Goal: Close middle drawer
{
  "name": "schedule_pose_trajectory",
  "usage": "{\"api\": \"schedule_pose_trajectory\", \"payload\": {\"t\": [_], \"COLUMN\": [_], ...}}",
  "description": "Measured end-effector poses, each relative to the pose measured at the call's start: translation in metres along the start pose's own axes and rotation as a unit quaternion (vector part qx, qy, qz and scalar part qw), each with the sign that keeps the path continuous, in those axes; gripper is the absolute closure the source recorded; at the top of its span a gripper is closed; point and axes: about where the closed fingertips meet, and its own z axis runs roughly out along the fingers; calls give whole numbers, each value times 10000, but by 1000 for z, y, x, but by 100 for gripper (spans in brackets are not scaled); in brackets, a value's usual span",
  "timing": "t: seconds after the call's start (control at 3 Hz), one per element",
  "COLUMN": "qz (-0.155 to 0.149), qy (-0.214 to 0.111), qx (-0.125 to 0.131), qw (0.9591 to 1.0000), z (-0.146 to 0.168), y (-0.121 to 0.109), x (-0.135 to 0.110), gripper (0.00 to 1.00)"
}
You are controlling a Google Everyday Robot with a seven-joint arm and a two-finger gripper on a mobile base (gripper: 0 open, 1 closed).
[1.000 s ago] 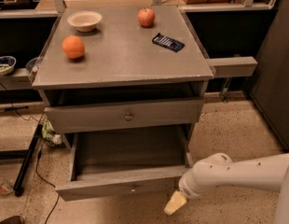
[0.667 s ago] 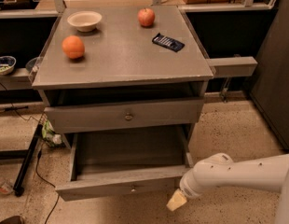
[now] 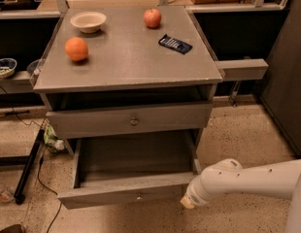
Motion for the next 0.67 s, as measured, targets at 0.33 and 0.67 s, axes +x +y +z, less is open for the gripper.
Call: {"api": "schedule_pose_trajectory", "payload": {"t": [0.33,0.67], "qz": [-10,-58], "qy": [-21,-220], "qx": [160,368], "qw": [9999,9991], "z": [0,0], "y": [-5,-16], "x": [-6,-30], "gripper": [90,100]}}
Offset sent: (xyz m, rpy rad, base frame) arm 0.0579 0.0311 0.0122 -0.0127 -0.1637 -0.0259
